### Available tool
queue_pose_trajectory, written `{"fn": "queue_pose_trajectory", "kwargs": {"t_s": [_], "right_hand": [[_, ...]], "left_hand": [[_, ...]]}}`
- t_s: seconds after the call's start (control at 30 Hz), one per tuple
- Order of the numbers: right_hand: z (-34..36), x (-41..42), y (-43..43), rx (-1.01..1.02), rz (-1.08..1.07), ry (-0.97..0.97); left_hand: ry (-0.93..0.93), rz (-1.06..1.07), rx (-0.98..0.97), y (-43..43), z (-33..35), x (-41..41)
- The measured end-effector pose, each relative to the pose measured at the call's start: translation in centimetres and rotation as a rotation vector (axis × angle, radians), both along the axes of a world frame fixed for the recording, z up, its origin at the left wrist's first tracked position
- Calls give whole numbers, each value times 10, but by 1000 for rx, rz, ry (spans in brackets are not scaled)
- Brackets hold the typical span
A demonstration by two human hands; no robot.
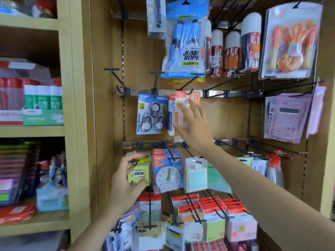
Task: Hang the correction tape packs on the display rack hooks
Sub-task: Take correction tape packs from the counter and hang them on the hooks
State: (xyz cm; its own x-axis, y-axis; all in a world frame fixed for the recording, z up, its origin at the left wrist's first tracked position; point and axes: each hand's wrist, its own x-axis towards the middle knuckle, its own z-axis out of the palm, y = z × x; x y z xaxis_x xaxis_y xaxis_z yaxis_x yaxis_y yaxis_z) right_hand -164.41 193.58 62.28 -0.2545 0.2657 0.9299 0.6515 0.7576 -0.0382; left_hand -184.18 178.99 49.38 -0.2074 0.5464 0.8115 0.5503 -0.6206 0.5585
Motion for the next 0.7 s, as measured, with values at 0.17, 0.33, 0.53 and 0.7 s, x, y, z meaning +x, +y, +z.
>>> {"fn": "queue_pose_trajectory", "kwargs": {"t_s": [0.17, 0.33, 0.53, 0.7], "right_hand": [[-2, -11, 17, -116, -145, -128], [15, -24, 44, -229, -244, -260], [45, -39, 70, -415, -305, -425], [37, -42, 35, -453, -131, -339]], "left_hand": [[11, 11, -9, -2, -3, -2], [11, 11, -15, -3, -4, -5], [14, 6, -42, -4, -4, -4], [50, -11, -74, -7, -2, -9]]}}
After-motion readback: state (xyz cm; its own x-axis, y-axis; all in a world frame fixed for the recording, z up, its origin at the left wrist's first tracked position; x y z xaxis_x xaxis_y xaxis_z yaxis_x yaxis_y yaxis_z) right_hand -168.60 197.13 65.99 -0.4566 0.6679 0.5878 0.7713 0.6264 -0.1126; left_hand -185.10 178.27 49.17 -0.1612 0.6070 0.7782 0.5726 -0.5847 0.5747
